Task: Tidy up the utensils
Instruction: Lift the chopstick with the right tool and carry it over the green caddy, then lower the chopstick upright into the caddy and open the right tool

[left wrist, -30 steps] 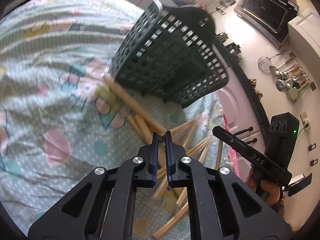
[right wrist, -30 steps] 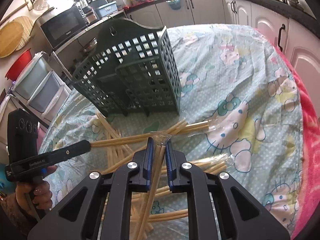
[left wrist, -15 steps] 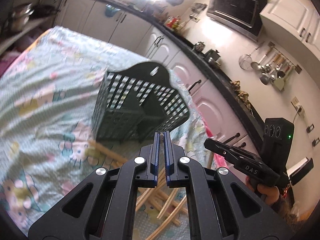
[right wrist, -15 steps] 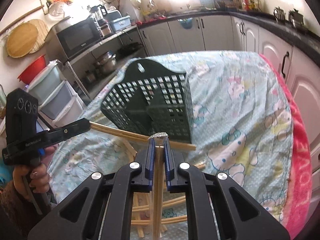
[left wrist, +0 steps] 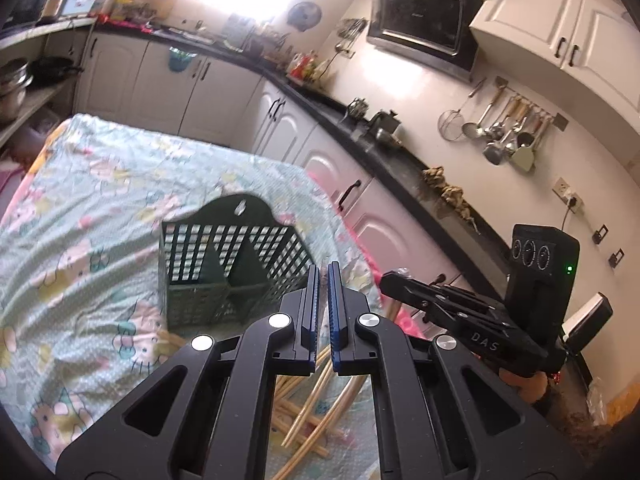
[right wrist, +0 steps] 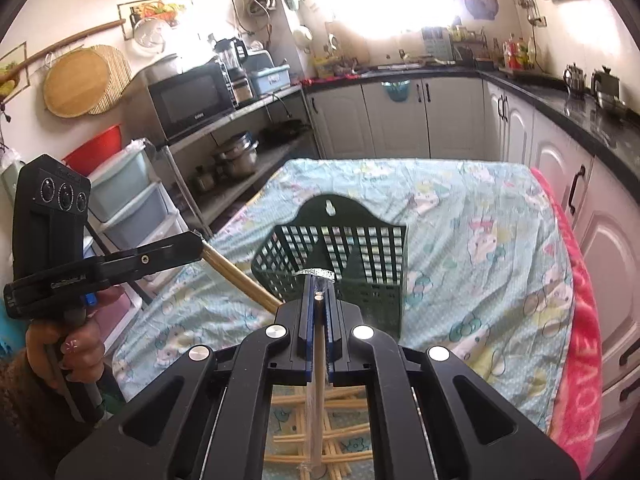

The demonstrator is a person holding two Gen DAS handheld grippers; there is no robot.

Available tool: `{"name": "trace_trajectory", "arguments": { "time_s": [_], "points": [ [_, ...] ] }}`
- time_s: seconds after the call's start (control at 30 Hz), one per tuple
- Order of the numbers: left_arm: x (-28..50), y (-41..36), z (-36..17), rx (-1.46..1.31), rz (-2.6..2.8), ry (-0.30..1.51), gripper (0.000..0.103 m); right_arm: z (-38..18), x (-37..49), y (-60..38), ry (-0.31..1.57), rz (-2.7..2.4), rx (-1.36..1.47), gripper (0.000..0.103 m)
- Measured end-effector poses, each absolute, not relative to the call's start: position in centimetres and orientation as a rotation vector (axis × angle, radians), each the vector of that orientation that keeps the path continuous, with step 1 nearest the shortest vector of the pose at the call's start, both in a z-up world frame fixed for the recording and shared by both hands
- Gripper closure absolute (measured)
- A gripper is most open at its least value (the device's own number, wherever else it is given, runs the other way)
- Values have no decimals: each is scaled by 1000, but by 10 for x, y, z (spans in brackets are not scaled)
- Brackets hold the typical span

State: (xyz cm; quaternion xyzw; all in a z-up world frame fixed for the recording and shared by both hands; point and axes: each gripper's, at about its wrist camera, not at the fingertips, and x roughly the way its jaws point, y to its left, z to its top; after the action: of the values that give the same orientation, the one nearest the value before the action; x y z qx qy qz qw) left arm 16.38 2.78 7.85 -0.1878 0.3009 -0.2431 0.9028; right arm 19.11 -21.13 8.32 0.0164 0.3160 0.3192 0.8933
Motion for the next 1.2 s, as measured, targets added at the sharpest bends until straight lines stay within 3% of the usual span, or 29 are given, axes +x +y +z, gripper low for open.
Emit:
{"name": "trace_trajectory", "arguments": {
  "time_s": [0.8, 1.2],
  "points": [
    [171, 56, 188, -328, -395, 403, 101, 191, 219, -207, 394, 642, 80, 98],
    [187, 67, 193, -299, -316, 395, 101, 205, 244, -211, 242, 532, 68, 98]
  ]
}}
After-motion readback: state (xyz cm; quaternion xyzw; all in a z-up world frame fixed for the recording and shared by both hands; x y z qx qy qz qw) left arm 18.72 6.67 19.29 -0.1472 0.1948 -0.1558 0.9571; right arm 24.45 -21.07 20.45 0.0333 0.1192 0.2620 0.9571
